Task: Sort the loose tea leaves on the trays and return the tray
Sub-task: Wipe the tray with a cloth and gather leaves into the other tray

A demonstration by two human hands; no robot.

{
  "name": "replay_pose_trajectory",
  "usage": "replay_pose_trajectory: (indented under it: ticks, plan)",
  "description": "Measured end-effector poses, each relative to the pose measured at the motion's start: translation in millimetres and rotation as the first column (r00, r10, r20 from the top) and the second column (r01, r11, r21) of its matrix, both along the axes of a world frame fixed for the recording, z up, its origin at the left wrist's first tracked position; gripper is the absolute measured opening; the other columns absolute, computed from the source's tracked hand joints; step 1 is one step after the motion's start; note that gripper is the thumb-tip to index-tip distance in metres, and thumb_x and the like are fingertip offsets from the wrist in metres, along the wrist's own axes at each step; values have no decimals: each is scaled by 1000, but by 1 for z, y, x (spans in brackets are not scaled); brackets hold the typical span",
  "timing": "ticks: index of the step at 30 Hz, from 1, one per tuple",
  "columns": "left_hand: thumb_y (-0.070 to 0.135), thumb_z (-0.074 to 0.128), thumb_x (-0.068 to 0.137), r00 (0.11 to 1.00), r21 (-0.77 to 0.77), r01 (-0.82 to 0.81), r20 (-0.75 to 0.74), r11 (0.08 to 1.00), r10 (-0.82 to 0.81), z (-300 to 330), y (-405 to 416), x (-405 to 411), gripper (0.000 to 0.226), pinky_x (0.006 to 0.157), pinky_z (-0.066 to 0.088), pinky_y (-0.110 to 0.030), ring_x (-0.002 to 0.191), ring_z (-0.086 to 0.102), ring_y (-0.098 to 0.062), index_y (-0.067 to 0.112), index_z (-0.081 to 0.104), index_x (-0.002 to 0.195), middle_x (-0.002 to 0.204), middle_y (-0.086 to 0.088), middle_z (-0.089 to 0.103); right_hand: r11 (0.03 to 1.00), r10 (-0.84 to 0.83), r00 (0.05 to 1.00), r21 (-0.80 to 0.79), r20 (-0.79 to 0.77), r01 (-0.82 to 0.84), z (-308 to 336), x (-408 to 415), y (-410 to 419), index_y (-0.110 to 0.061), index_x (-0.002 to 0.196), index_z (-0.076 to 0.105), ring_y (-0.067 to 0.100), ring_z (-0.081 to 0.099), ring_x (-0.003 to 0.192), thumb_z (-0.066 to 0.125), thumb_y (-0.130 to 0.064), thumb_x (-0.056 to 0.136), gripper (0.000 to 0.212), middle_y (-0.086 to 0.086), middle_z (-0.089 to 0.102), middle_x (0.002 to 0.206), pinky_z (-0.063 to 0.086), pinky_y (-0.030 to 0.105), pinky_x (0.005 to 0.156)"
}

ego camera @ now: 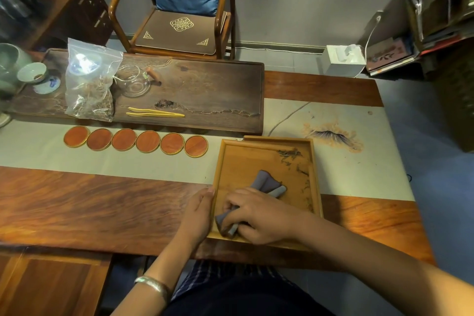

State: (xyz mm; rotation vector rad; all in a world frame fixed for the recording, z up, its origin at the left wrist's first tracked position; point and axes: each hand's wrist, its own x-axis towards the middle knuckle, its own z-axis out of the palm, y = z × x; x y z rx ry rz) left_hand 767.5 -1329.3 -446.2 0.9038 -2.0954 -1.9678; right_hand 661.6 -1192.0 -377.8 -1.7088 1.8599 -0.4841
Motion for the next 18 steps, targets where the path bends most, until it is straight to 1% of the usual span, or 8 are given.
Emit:
replay_pose_trajectory:
  ticks: [4, 7, 9, 12, 13, 15, 18]
  plan:
    - [15, 36, 103, 999, -19, 5, 33, 1000, -4, 1, 2, 1, 44, 50, 38, -15, 50, 46, -2, 17, 49, 61, 52, 9, 52, 998, 35, 999, 53, -35, -33, 1, -10, 16, -17, 96, 70, 16, 45, 94, 55, -10, 77, 25, 2, 54, 97, 37, 33, 85]
    - [16, 36, 103, 999, -19, 8, 39, 1000, -7, 2, 4, 1, 43, 52, 39, -18, 52, 48, -4, 15, 50, 62, 53, 7, 53, 997, 43, 997, 73, -57, -39, 1, -14, 21, -18, 92, 69, 15, 46, 92, 54, -12, 77, 22, 0, 54, 96, 38, 34, 85]
    - [15, 36, 103, 1000, -34, 14, 24, 999, -13, 3, 5, -2, 42, 53, 38, -19, 52, 47, -5, 14, 49, 62, 54, 6, 51, 998, -28, 999, 49, -21, 29, 2, -17, 18, -20, 96, 69, 14, 46, 94, 53, -14, 79, 24, -1, 53, 99, 38, 33, 84]
    - [15, 37, 102, 1000, -84, 3, 27, 996, 0, 5, 4, -5, 41, 52, 33, -21, 50, 40, -4, 15, 43, 62, 53, 7, 42, 994, -103, 995, -23, -14, 103, 2, -17, 6, -22, 100, 69, 13, 44, 94, 53, -15, 81, 26, 0, 52, 101, 32, 27, 82]
    - [15, 37, 102, 999, -81, -10, 38, 997, 13, 5, 4, -6, 42, 51, 32, -22, 49, 37, -3, 16, 41, 60, 51, 8, 40, 994, -100, 995, -36, -24, 99, 2, -16, 1, -22, 101, 69, 13, 43, 94, 53, -14, 81, 27, 1, 52, 101, 31, 26, 82]
    - [17, 38, 102, 998, -43, -33, 56, 999, 35, 5, 2, -7, 43, 53, 32, -24, 50, 37, -4, 17, 41, 59, 51, 8, 39, 997, -74, 997, -40, -34, 72, 1, -9, -8, -20, 101, 70, 16, 44, 94, 55, -11, 80, 27, 3, 53, 100, 32, 27, 82]
    - [18, 39, 102, 996, -31, -37, 76, 999, 39, 4, -3, -7, 41, 58, 34, -27, 56, 40, -7, 19, 46, 62, 59, 7, 44, 998, -45, 998, -39, -46, 43, -2, -2, -13, -17, 97, 70, 18, 44, 93, 55, -9, 79, 25, 4, 53, 98, 34, 31, 83]
